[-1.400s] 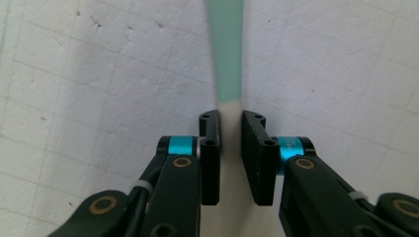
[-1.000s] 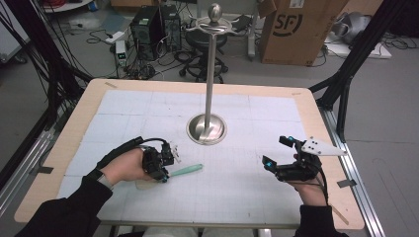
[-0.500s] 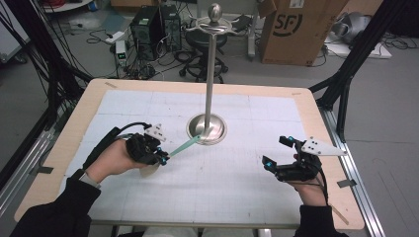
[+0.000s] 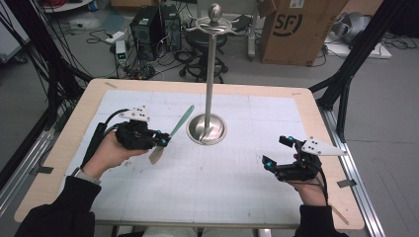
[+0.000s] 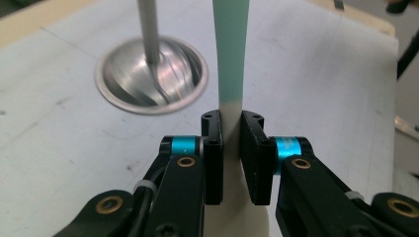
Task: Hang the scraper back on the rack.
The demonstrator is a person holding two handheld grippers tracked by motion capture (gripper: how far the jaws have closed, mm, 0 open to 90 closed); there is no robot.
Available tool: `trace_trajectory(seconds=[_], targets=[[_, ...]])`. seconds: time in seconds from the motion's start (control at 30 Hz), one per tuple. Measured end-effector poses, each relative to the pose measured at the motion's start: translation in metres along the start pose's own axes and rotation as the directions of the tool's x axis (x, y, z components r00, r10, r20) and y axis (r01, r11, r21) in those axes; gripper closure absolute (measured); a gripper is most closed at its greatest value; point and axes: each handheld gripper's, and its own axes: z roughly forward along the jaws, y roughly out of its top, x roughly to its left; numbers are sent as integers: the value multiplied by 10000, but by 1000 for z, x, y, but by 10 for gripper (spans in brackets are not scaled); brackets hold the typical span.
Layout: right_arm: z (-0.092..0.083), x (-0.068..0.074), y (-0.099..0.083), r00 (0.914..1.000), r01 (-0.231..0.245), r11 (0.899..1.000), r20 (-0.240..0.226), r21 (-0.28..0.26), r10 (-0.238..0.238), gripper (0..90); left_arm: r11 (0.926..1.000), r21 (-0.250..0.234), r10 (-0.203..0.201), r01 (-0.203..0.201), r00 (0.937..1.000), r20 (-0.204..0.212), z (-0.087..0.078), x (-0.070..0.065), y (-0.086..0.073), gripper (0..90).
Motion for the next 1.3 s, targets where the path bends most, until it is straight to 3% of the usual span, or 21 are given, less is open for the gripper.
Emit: trace_trajectory(seconds=[0.13, 0.23, 0.4, 0.47, 0.67, 0.83, 1.1, 1.2, 1.3], targets=[[0, 0, 0, 10000, 9, 10000, -6, 12, -9, 5, 9951, -966, -207, 221, 9997, 162, -12, 4, 9, 803], [0, 0, 0, 10000, 14, 10000, -36, 0, -14, 5, 9918, -1241, -289, 309, 9994, 181, -18, 6, 18, 803], [0, 1, 1, 10000, -18, 10000, -35, -38, 18, 5, 9926, -1184, -253, 286, 9993, 290, -21, 9, 33, 803], [-1, 1, 1, 10000, -25, 10000, -55, -49, 24, 5, 9936, -1109, -201, 209, 9998, 79, -21, 10, 39, 803], [-1, 1, 1, 10000, -22, 10000, -47, -66, 22, 5, 9883, -1510, -200, 211, 9998, 92, -29, 15, 58, 803], [-3, 1, 1, 10000, -58, 9999, -54, -137, 57, 5, 9863, -1647, 48, -56, 10000, -51, -37, 18, 75, 803], [-6, 0, 1, 10000, -88, 9997, -34, -213, 88, 5, 9756, -2115, 553, -592, 9982, -243, -43, 17, 98, 803], [-7, 0, 1, 10000, -88, 9997, -21, -234, 87, 5, 9745, -2133, 618, -694, 9972, -424, -43, 18, 104, 803], [-8, 0, 1, 9999, -117, 9996, -50, -252, 116, 5, 9668, -2465, 587, -677, 9973, -438, -44, 19, 107, 803]])
